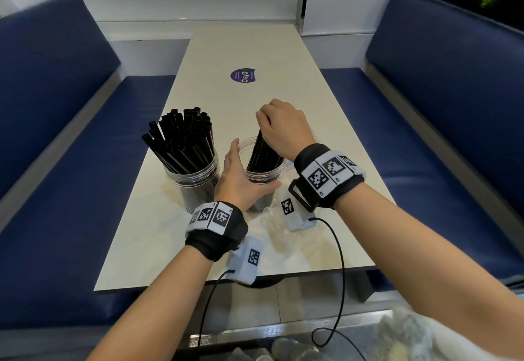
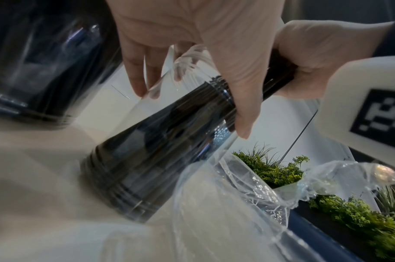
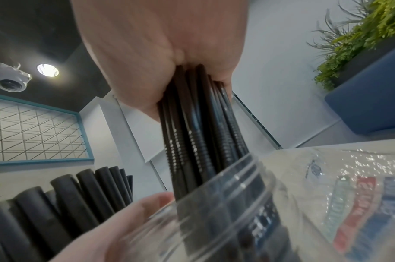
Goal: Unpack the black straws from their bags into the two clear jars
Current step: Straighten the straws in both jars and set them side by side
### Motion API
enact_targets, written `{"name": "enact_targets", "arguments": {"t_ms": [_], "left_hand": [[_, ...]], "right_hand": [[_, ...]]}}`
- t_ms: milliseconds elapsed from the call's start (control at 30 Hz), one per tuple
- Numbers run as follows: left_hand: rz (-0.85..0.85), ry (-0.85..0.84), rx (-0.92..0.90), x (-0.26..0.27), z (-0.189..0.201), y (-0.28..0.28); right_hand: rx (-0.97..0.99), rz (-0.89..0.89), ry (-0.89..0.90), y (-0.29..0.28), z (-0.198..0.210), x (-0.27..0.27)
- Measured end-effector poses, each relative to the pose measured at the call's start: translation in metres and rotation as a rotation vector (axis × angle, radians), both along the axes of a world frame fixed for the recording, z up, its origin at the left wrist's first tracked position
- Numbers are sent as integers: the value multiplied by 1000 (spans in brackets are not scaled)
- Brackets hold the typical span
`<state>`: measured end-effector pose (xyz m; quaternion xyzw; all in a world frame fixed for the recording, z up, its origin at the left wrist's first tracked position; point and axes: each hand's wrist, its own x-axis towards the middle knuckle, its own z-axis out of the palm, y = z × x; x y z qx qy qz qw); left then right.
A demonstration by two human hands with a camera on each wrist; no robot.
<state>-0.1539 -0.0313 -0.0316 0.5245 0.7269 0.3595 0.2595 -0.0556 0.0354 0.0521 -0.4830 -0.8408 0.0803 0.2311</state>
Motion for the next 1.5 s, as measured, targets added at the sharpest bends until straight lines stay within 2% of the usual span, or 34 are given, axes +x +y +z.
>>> {"name": "enact_targets", "arguments": {"t_ms": [67, 333, 500, 600, 667, 800, 967, 1267, 1400, 1500], "left_hand": [[10, 2, -10, 0, 0, 1], [17, 36, -4, 1, 3, 1], [22, 53, -2, 2, 4, 1], [22, 54, -8, 3, 5, 1], [23, 55, -15, 3, 5, 1], [31, 37, -24, 2, 4, 2], [31, 31, -30, 4, 5, 2], [46, 15, -22, 8, 10, 1], [42, 47, -32, 8, 13, 0], [13, 63, -60, 7, 16, -2]], "right_hand": [[14, -22, 55, -2, -1, -1], [81, -12, 61, -3, -7, -1], [177, 14, -153, -7, -7, 3], [145, 39, -221, -7, -3, 7], [119, 41, -194, -5, -3, 7], [54, 26, -24, -3, -6, 4], [29, -2, -89, -6, -5, 6], [-24, 7, 51, -4, -6, 8], [-91, 23, -17, -5, -3, 10], [-135, 24, 27, -10, 3, 13]]}}
